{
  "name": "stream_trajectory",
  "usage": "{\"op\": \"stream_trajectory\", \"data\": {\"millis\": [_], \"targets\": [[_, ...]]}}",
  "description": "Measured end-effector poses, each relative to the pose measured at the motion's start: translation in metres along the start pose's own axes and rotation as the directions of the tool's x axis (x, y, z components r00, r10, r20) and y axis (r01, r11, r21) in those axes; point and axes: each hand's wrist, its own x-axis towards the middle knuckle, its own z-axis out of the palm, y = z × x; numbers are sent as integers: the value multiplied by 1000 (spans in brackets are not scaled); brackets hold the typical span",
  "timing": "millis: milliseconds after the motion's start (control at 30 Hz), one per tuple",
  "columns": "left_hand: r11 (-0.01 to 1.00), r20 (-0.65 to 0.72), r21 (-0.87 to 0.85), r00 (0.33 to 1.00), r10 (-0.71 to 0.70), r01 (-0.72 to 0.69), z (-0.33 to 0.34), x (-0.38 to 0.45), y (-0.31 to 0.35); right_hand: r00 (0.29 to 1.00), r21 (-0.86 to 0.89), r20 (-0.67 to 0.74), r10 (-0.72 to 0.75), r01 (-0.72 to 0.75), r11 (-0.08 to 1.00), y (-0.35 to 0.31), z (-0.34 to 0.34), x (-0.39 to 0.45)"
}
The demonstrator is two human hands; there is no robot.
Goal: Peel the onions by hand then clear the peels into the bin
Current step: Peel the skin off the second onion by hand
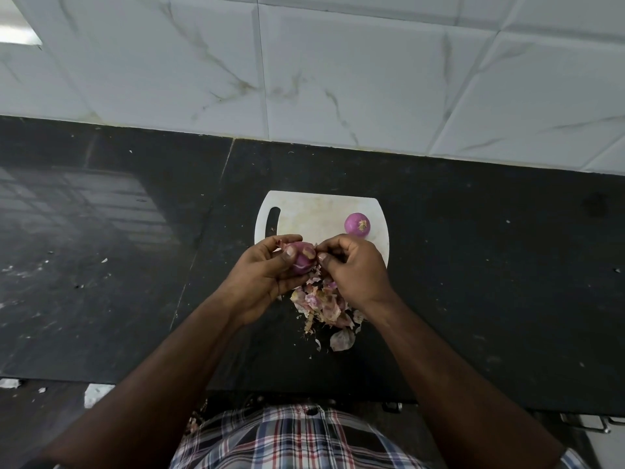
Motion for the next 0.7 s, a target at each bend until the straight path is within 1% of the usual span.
{"op": "stream_trajectory", "data": {"millis": [67, 200, 267, 333, 367, 433, 467, 533, 633, 700], "targets": [[1000, -4, -13, 1000, -14, 14, -1, -1, -3, 1000, 3, 18, 21, -22, 1000, 1, 3, -1], [998, 5, -63, 1000, -30, 31, -3, -2, -6, 999, -42, 36, 11, -10, 999, 3, 3, -2], [995, 17, -90, 999, -36, 38, -4, -2, -5, 998, -36, 52, 48, -46, 998, 6, 0, 0], [994, 35, -96, 998, -43, 46, -5, -2, -3, 992, 36, 75, 104, -107, 994, 7, -3, 0], [994, 42, -95, 998, -47, 51, -5, -1, -3, 988, 108, 95, 122, -132, 985, 7, -5, 0], [994, 49, -91, 997, -52, 57, -6, 0, -4, 983, 260, 148, 109, -145, 955, 2, -7, -3], [994, 54, -89, 997, -51, 56, -6, 0, -4, 985, 283, 154, 80, -121, 951, -2, -7, -4], [996, 66, -79, 997, -42, 47, -6, 1, -5, 994, 246, 102, 35, -59, 967, -2, -4, -5], [999, 46, -30, 999, -12, 13, -3, 1, -7, 998, 122, -58, 12, -5, 993, 1, 1, -4], [1000, -1, -14, 1000, 24, -24, 0, 3, -6, 997, 74, -72, -17, 22, 997, 3, 4, -4]]}}
